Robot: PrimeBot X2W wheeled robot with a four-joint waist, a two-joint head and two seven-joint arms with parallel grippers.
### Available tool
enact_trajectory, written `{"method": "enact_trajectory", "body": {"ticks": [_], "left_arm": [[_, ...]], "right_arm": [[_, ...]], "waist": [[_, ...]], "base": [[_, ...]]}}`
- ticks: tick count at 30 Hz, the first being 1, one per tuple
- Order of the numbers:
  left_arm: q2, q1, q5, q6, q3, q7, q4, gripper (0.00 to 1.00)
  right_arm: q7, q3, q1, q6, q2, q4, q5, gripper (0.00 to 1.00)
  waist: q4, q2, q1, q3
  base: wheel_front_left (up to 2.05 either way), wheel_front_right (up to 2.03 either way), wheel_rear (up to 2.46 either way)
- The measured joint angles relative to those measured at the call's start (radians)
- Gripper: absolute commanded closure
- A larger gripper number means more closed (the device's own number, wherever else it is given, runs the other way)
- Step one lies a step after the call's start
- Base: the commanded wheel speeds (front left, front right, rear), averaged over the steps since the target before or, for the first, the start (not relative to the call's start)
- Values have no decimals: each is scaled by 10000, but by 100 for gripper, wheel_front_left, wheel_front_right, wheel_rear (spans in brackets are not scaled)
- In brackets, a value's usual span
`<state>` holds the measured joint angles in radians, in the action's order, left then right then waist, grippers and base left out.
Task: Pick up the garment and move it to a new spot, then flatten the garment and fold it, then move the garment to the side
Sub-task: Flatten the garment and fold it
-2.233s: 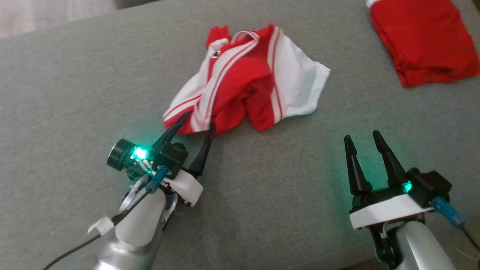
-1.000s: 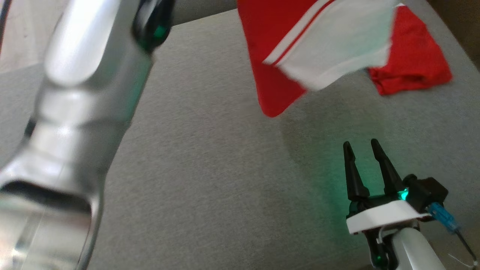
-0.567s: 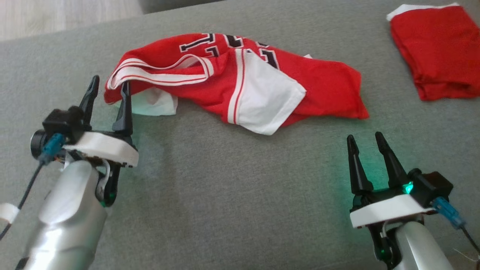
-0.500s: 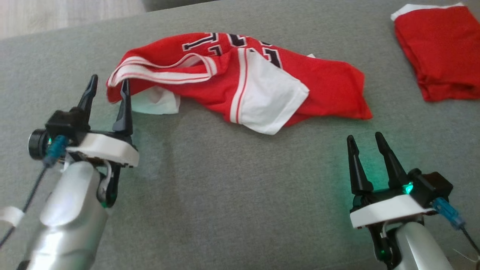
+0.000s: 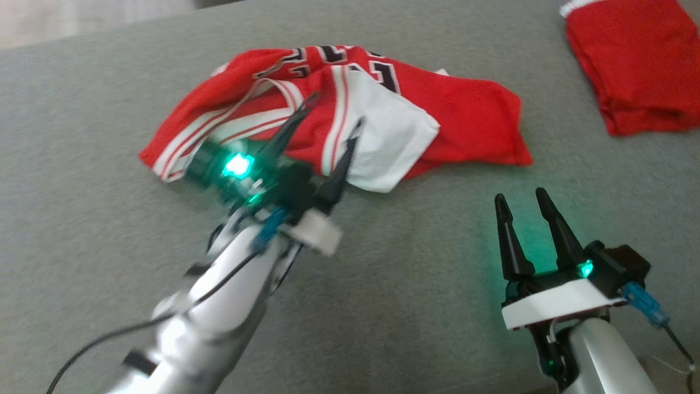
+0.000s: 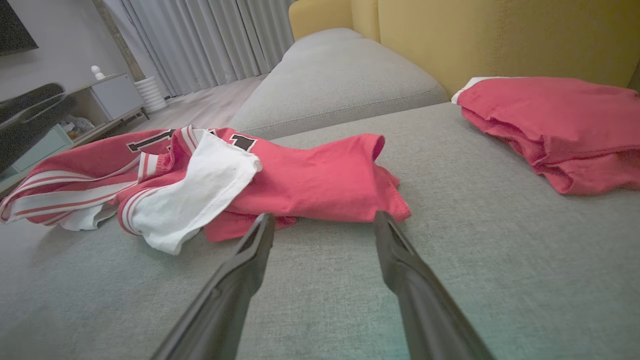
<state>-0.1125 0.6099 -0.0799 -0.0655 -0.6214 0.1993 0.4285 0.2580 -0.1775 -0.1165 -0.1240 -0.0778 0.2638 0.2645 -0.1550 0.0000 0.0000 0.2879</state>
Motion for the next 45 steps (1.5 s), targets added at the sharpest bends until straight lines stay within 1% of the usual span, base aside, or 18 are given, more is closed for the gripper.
{"method": "enact_trajectory", "body": {"ticks": [3, 4, 7, 9, 15, 19, 22, 23, 24, 25, 28, 31, 34, 37, 39, 40, 41, 45], "left_arm": [[328, 837, 341, 58, -560, -604, 512, 0], [393, 1037, 405, 148, -732, -780, 709, 0], [537, 1381, 487, 313, -1168, -1317, 1323, 0], [577, 1486, 504, 316, -1361, -1588, 1682, 0], [602, 1992, 506, 297, -1739, -1866, 2418, 0], [610, 2362, 642, 58, -1935, -1891, 2874, 0], [610, 2520, 646, -23, -2004, -1879, 3149, 0], [610, 2537, 640, -63, -2029, -1877, 3195, 32], [610, 2548, 631, -63, -2065, -1866, 3235, 80], [610, 2550, 629, -65, -2109, -1808, 3269, 100], [612, 2549, 418, -86, -2176, -1697, 3267, 100], [612, 2541, 96, -295, -2188, -1306, 2936, 100], [617, 2472, -146, -713, -2102, -623, 2117, 100], [466, 2008, -468, -1342, -1576, -69, 621, 100], [13, 1394, -669, -1824, -1145, 46, -675, 100], [-385, 1015, -704, -2042, -913, 42, -1327, 100], [-385, 1015, -704, -2042, -913, 42, -1327, 100], [-2301, -919, -830, -2991, 100, -307, -3894, 100]], "right_arm": [[0, -36, -128, 0, 8, 8, 33, 0], [0, -38, -174, 0, 10, 10, 75, 0], [0, -46, -193, 0, 23, 36, 88, 0], [0, -36, -192, 0, 50, 61, 151, 0], [0, -59, -193, 0, 140, 81, 176, 0], [0, -109, -196, 0, 192, 81, 276, 0], [0, -115, -226, 0, 234, 81, 280, 0], [0, -113, -249, 0, 244, 79, 284, 0], [0, -107, -278, 0, 247, 75, 293, 0], [0, -94, -302, 0, 251, 73, 293, 0], [0, -17, -362, 0, 261, 73, 291, 0], [0, 113, -357, 0, 268, 71, 286, 0], [0, 318, -344, 0, 257, 50, 245, 0], [0, 585, -291, 0, 184, -75, 219, 0], [0, 773, -169, 0, 59, -138, 146, 0], [0, 880, -71, 0, 12, -159, 146, 0], [0, 880, -71, 0, 12, -159, 146, 0], [-2, 1156, 329, 0, -111, -182, 146, 0]], "waist": [[-380, 0, 0, 175], [-520, 0, 0, 238], [-944, 0, 1, 423], [-1216, 0, 0, 540], [-1822, 0, 1, 847], [-2015, 0, 1, 973], [-2062, 0, 0, 1039], [-2053, 0, 0, 1051], [-2035, 0, 1, 1061], [-2003, 0, 1, 1065], [-1857, 0, 0, 1041], [-1628, 0, 0, 967], [-1291, 0, 0, 858], [-839, 0, 0, 730], [-488, 0, -1, 636], [-304, 0, -1, 587], [-304, 0, -1, 587], [460, 0, -1, 379]], "base": [[0, 0, 0], [0, 0, 0], [0, 0, 0], [0, 0, 0], [0, 0, 0], [0, 0, 0], [0, 0, 0], [0, 0, 0], [0, 0, 0], [0, 0, 0], [0, 0, 0], [0, 0, 0], [0, 0, 0], [0, 0, 0], [0, 0, 0], [0, 0, 0], [0, 0, 0], [0, 0, 0]]}}
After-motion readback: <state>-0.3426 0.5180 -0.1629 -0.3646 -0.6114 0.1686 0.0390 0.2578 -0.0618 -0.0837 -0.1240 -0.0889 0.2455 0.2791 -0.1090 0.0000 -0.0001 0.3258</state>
